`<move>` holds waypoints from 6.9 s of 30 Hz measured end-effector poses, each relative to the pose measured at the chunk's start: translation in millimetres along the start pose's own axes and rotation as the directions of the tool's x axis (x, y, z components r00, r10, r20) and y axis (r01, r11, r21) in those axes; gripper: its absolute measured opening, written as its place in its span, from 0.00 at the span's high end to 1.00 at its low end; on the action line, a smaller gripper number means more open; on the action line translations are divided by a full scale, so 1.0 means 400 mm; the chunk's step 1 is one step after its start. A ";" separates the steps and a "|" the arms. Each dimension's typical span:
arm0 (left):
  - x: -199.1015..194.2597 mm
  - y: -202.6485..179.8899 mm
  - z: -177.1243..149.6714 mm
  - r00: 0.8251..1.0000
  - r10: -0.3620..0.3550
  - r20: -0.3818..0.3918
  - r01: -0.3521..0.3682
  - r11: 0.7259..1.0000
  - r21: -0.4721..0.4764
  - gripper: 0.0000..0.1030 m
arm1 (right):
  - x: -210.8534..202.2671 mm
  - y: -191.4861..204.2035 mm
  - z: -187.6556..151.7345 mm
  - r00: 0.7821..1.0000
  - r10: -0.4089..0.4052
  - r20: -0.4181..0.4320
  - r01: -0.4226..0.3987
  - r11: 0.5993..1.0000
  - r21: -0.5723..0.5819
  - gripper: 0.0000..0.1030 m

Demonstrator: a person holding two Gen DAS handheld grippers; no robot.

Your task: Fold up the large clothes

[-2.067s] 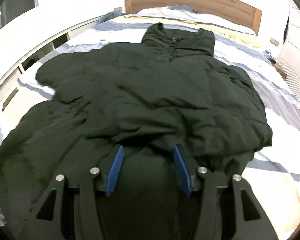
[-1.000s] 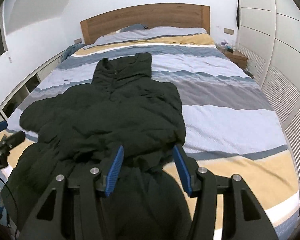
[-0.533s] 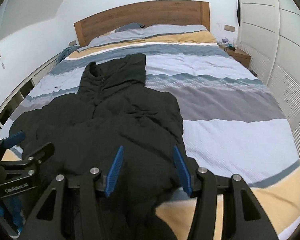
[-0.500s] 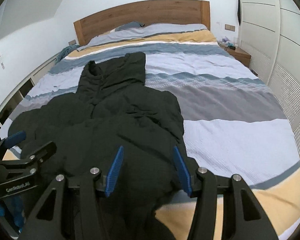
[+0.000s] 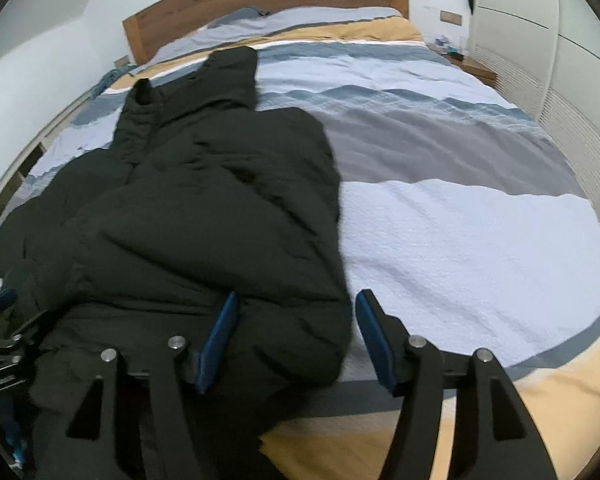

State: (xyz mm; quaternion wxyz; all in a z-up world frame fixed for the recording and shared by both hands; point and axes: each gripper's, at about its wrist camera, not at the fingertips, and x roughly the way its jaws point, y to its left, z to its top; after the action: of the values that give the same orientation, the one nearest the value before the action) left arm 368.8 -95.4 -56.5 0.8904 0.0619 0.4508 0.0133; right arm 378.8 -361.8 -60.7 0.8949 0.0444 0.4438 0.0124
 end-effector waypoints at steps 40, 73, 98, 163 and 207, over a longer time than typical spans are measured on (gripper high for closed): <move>-0.152 0.248 0.014 0.985 -0.155 -0.079 0.143 0.980 -0.136 0.01 | -0.134 0.090 0.082 0.999 0.011 -0.044 -0.008 0.997 0.079 0.42; 0.107 1.338 -0.033 0.980 -0.199 -0.011 0.089 0.482 -0.871 0.01 | -0.179 0.592 0.340 0.988 -0.010 -0.154 -0.010 0.992 -0.129 0.42; 0.322 1.312 -0.030 0.909 -0.380 0.170 0.256 0.189 -0.948 0.84 | -0.251 0.429 0.347 0.967 -0.208 -0.145 0.201 0.977 -0.066 0.42; -0.032 0.239 0.114 0.793 -0.526 -0.307 0.567 0.822 0.058 0.73 | -0.367 0.059 0.129 0.976 -0.175 -0.129 0.205 0.937 0.284 0.42; 0.172 0.492 0.103 0.919 -0.366 -0.148 0.374 0.927 0.030 0.61 | -0.016 0.666 -0.039 0.950 0.042 -0.309 -0.117 0.967 -0.228 0.42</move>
State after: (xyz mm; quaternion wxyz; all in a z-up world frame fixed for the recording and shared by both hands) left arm 449.1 101.4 -63.3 0.8410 0.0001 0.5156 -0.1640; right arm 367.0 -96.0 -40.9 0.8142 -0.0503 0.5679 0.1097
